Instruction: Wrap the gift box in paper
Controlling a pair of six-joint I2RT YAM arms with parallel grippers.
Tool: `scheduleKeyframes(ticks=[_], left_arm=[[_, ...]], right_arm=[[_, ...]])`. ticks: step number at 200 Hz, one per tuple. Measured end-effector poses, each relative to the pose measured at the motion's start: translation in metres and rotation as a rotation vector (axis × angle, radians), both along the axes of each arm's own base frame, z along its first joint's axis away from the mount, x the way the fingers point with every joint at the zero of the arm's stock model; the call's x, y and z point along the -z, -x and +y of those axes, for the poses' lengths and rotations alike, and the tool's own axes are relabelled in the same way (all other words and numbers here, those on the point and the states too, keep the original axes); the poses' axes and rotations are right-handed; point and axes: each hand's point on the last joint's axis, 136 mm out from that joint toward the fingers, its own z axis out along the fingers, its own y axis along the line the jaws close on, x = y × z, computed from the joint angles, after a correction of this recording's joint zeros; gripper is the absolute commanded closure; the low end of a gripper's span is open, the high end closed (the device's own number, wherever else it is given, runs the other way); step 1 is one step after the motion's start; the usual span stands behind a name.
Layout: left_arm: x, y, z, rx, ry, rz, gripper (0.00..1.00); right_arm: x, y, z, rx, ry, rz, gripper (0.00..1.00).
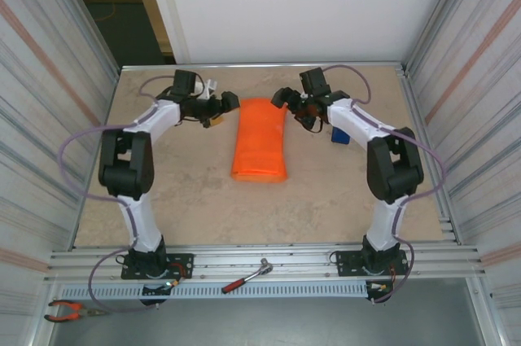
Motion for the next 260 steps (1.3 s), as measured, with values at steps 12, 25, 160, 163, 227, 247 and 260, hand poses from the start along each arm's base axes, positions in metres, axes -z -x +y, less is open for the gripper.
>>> scheduleKeyframes(ticks=[12, 25, 160, 163, 227, 247, 260], left_arm=[[-0.012, 0.013, 0.004, 0.004, 0.002, -0.03, 0.01], [-0.019, 0.031, 0.006, 0.014, 0.01, -0.052, 0.02], [0.048, 0.147, -0.022, 0.154, 0.011, 0.051, 0.36], [0.047, 0.147, -0.024, 0.158, 0.012, 0.044, 0.37], [0.054, 0.151, -0.029, 0.161, 0.036, 0.039, 0.46], [0.055, 0.152, -0.031, 0.163, 0.038, 0.042, 0.46], [0.056, 0.152, -0.033, 0.166, 0.039, 0.044, 0.46]], right_arm=[[-0.001, 0.014, -0.005, 0.003, 0.01, 0.001, 0.02], [0.007, 0.032, -0.009, -0.003, 0.022, 0.02, 0.02], [0.069, 0.164, 0.053, -0.195, 0.174, 0.138, 0.24], [0.07, 0.165, 0.054, -0.195, 0.173, 0.14, 0.25], [0.067, 0.161, 0.055, -0.189, 0.157, 0.129, 0.22], [0.063, 0.157, 0.049, -0.168, 0.156, 0.126, 0.21], [0.061, 0.156, 0.045, -0.159, 0.157, 0.127, 0.24]])
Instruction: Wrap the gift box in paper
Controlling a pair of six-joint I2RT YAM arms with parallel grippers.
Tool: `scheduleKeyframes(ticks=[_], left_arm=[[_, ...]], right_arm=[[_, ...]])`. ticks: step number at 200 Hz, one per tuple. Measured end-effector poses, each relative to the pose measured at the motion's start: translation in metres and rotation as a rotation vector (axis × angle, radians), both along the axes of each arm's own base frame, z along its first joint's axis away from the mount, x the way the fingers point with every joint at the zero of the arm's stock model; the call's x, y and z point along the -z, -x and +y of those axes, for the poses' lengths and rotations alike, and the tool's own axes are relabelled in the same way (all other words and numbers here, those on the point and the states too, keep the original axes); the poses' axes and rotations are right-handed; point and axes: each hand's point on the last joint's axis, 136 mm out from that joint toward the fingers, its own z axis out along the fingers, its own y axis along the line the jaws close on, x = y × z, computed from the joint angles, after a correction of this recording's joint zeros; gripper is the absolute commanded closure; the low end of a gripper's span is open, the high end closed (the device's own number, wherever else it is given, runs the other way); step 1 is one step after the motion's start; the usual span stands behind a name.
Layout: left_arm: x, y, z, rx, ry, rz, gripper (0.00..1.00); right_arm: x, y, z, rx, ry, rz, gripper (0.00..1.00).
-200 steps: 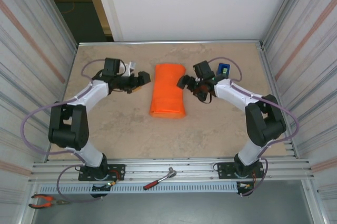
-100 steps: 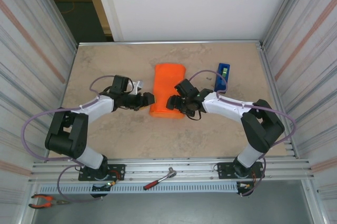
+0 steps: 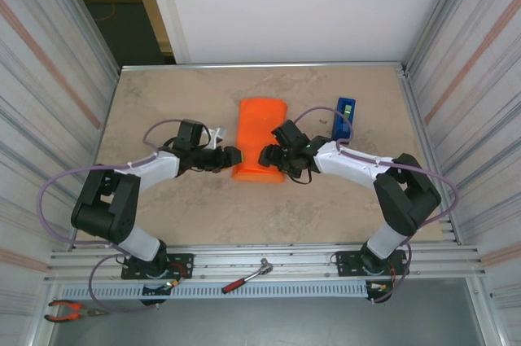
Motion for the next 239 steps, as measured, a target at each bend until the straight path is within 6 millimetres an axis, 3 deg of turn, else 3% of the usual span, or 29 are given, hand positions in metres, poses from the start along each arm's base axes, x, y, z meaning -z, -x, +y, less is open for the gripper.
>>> scheduleKeyframes(ticks=[29, 43, 55, 64, 76, 83, 104, 145, 166, 202, 239], left_arm=[[0.001, 0.002, -0.001, 0.005, 0.002, -0.003, 0.44], [0.002, 0.003, -0.002, 0.007, 0.002, -0.001, 0.44], [0.003, 0.004, -0.002, 0.007, 0.004, 0.003, 0.44], [0.003, 0.004, -0.002, 0.008, 0.005, 0.003, 0.43], [0.003, 0.004, -0.002, 0.007, 0.006, 0.006, 0.43], [0.003, 0.004, -0.002, 0.007, 0.007, 0.005, 0.43], [0.005, 0.006, -0.001, 0.007, 0.005, 0.012, 0.42], [0.004, 0.007, 0.0, 0.003, 0.001, 0.011, 0.35], [-0.001, 0.004, 0.004, -0.011, 0.003, 0.0, 0.24], [-0.02, -0.014, 0.024, -0.076, 0.009, -0.033, 0.14], [-0.03, -0.024, 0.031, -0.086, 0.006, -0.057, 0.14]], right_arm=[[0.0, -0.002, -0.003, 0.007, -0.002, 0.002, 0.39], [-0.001, -0.002, 0.001, -0.003, -0.019, 0.005, 0.69], [-0.003, -0.002, 0.005, -0.013, -0.04, 0.003, 0.77], [-0.003, -0.001, 0.008, -0.02, -0.057, 0.007, 0.69], [-0.004, -0.001, 0.01, -0.023, -0.067, 0.009, 0.43], [-0.004, 0.0, 0.01, -0.025, -0.072, 0.013, 0.34], [-0.002, 0.001, 0.01, -0.028, -0.074, 0.019, 0.2], [0.009, 0.006, -0.004, -0.004, -0.056, 0.044, 0.16], [0.012, 0.005, -0.009, 0.008, -0.053, 0.051, 0.18], [0.009, 0.003, -0.003, -0.006, -0.099, 0.046, 0.22], [0.003, 0.002, 0.008, -0.034, -0.151, 0.037, 0.23]])
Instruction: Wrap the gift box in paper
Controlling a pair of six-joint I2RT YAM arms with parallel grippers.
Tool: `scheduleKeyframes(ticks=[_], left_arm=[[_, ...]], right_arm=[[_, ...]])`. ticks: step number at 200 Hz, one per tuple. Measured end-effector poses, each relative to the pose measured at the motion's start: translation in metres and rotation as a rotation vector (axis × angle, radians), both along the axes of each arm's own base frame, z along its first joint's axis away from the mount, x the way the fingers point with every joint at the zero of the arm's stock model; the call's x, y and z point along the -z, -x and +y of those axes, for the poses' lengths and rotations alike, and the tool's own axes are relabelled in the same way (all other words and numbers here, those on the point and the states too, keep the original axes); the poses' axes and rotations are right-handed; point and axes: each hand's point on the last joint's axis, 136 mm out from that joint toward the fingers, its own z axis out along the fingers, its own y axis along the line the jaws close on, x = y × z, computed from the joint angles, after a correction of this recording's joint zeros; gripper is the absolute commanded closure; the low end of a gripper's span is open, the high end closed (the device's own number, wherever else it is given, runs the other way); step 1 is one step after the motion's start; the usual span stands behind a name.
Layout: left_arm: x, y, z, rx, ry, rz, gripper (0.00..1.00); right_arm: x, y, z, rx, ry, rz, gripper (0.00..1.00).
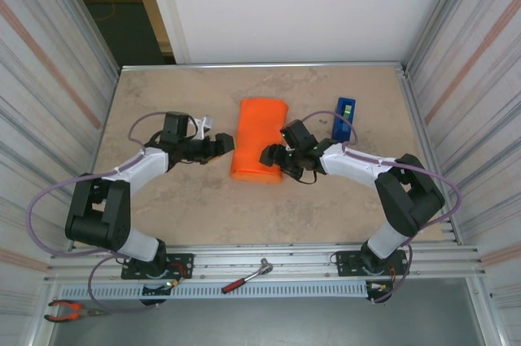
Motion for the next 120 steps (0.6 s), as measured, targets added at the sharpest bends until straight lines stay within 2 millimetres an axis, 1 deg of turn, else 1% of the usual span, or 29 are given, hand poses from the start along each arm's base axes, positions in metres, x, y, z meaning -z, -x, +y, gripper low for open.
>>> scheduleKeyframes(ticks=[23, 43, 58, 77, 120], left_arm=[[0.006, 0.004, -0.002, 0.01, -0.006, 0.027, 0.15], [0.017, 0.009, -0.009, 0.035, -0.016, 0.056, 0.19], [0.025, 0.016, -0.016, 0.061, -0.026, 0.08, 0.23], [0.032, 0.022, -0.022, 0.088, -0.036, 0.1, 0.24], [0.037, 0.022, -0.021, 0.081, -0.068, 0.096, 0.25]], right_arm=[[0.004, 0.0, 0.003, -0.007, 0.0, 0.008, 0.24], [0.01, 0.001, 0.004, -0.011, 0.008, 0.022, 0.24], [0.012, 0.002, 0.003, -0.011, 0.015, 0.027, 0.22], [0.014, 0.003, 0.001, -0.008, 0.025, 0.031, 0.2], [0.018, 0.005, -0.006, 0.001, 0.062, 0.039, 0.2]])
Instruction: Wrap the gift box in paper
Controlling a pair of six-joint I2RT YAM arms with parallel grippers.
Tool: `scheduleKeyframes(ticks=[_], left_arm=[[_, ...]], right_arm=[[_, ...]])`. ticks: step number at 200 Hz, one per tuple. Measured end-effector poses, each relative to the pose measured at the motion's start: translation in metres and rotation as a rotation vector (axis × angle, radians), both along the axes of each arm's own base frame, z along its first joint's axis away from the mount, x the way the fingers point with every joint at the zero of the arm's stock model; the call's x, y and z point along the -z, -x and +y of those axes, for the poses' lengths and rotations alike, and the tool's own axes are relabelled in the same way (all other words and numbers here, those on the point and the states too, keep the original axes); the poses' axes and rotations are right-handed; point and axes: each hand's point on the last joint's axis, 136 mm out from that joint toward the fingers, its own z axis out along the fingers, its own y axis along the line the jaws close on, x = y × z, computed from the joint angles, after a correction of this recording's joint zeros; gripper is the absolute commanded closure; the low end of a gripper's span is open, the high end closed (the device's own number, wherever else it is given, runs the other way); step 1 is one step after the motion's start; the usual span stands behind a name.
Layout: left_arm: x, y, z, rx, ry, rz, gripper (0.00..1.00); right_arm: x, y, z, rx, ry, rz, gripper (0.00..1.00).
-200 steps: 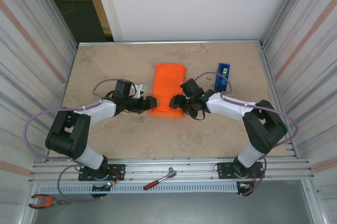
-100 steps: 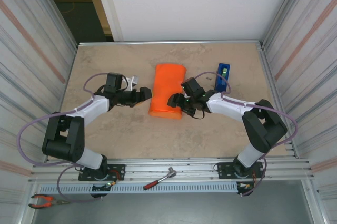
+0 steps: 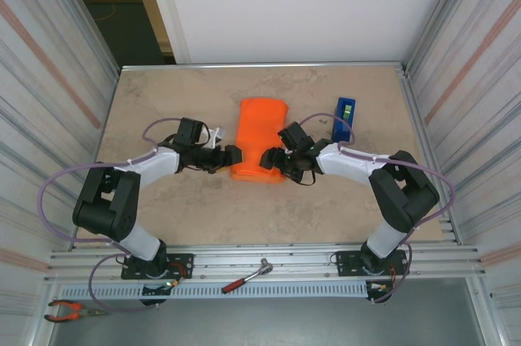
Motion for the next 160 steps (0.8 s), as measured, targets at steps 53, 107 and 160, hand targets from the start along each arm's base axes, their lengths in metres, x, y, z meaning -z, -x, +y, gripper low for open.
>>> scheduleKeyframes(ticks=[53, 107, 160], left_arm=[[0.013, 0.003, 0.001, -0.004, -0.092, -0.014, 0.28], [0.048, 0.006, 0.005, -0.026, -0.275, -0.016, 0.33], [0.053, 0.003, 0.005, -0.04, -0.369, -0.042, 0.33]], right_arm=[[0.002, -0.002, -0.006, 0.015, 0.03, -0.009, 0.2], [0.021, -0.007, -0.007, 0.029, 0.089, -0.001, 0.22], [0.024, -0.015, -0.007, 0.039, 0.116, -0.013, 0.23]])
